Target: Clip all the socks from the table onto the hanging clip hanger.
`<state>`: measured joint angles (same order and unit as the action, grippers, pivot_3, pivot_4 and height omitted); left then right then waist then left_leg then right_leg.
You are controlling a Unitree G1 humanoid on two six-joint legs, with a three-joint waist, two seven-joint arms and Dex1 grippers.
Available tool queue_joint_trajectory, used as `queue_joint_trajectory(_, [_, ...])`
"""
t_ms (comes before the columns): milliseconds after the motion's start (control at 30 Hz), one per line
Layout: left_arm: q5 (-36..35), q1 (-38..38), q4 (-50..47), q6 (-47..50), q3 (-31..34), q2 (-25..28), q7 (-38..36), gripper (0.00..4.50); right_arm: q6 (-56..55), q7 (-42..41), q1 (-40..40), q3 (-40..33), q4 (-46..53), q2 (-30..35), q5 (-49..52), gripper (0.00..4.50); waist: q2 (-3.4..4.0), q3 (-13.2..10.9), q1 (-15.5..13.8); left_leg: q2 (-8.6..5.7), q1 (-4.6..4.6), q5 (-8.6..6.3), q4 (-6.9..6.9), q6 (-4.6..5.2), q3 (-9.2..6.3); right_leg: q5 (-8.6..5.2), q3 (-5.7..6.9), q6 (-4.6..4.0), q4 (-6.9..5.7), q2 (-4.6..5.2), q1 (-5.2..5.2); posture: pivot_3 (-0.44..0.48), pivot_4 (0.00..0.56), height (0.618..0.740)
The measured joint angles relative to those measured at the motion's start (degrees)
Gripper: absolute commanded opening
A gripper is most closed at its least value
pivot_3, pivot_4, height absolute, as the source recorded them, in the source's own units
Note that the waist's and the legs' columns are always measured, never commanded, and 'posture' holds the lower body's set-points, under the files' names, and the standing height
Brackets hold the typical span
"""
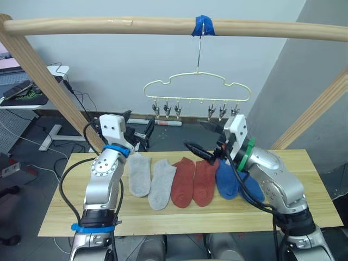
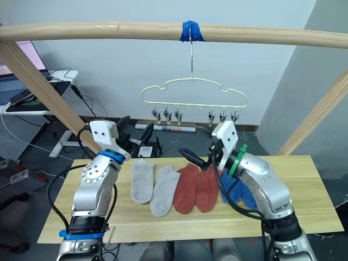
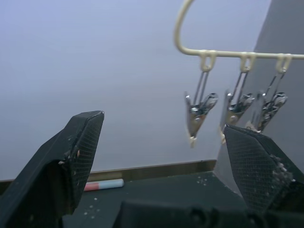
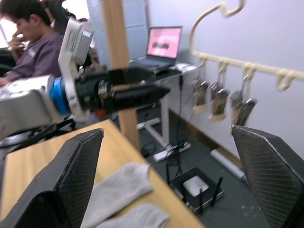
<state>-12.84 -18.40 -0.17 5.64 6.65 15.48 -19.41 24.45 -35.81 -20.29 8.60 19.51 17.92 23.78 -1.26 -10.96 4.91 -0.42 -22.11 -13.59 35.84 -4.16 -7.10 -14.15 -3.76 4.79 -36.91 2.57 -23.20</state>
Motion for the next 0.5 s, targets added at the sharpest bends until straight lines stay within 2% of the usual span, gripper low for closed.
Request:
queue_joint_trajectory(67, [0.1, -0.5, 1.1, -0.5, -0.1, 0.0, -0.2, 4.46, -0.1, 1.0, -0.3, 0.2, -0.3, -1.1, -0.6, 4.5, 0.0, 0.0, 0.2, 0.03, 0.0, 0.0, -0.01, 0.0, 0.0, 0.02, -0.01, -0.05, 0.0, -0.03, -0.01, -0.187, 0.151, 0.74])
queue_joint_trajectory(267, [0.4, -4.6, 7.5, -2.7, -0.2, -0.6, -0.7, 4.46, -1.1, 4.7, -0.3, 5.0, -1.0, -6.2, -5.1, 4.5, 0.0, 0.0, 0.8, 0.06, -0.03, 0.01, 0.06, -0.01, -0.01, 0.19, -0.01, -0.31, -0.02, -0.07, -0.04, -0.195, 0.149, 0.74])
queue_joint_trajectory(500, [0.6, -7.2, 11.9, -5.3, -0.3, -1.5, -1.3, 4.46, -2.9, 4.7, -0.5, 4.9, -2.4, -5.8, -7.2, 4.5, 0.0, 0.0, 1.7, 0.08, -0.04, 0.01, 0.12, -0.01, 0.0, 0.24, -0.04, -0.31, -0.04, -0.12, -0.04, -0.205, 0.148, 0.74])
